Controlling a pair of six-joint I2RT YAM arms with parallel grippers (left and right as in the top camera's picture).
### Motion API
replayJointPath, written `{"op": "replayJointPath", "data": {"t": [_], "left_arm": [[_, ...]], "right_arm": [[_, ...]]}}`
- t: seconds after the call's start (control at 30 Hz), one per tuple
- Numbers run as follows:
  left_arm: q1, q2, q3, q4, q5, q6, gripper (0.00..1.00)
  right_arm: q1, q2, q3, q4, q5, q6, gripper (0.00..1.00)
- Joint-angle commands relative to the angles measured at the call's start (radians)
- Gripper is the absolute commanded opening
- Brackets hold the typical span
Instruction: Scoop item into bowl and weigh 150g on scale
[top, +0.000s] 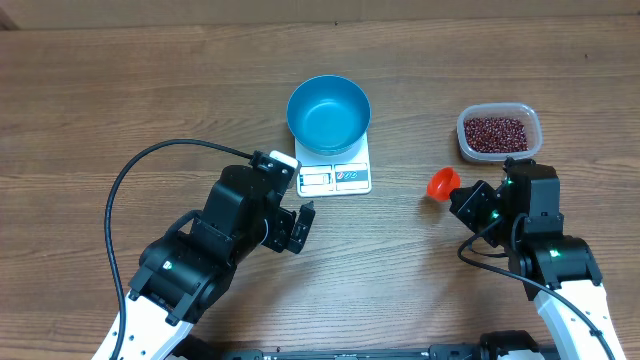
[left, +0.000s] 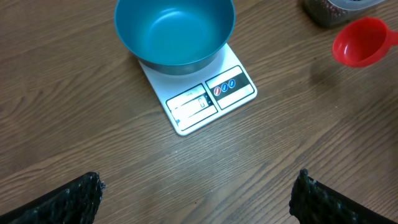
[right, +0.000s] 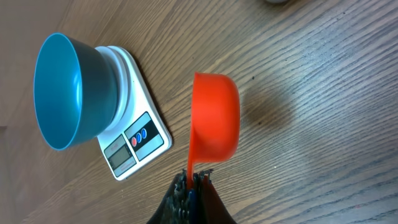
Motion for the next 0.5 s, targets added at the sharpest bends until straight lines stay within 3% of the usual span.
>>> {"op": "replayJointPath", "data": {"t": [0.0, 0.47], "left_arm": [[0.005, -0.002, -0.01, 0.003, -0.02, -0.015, 0.99], [0.005, 0.065, -0.01, 0.006, -0.016, -0.015, 0.99]], "right_arm": [[0.004, -0.011, 0.029, 0.007, 0.006, -0.001, 0.04], [0.004, -0.011, 0.029, 0.014, -0.001, 0.003, 0.04]]}}
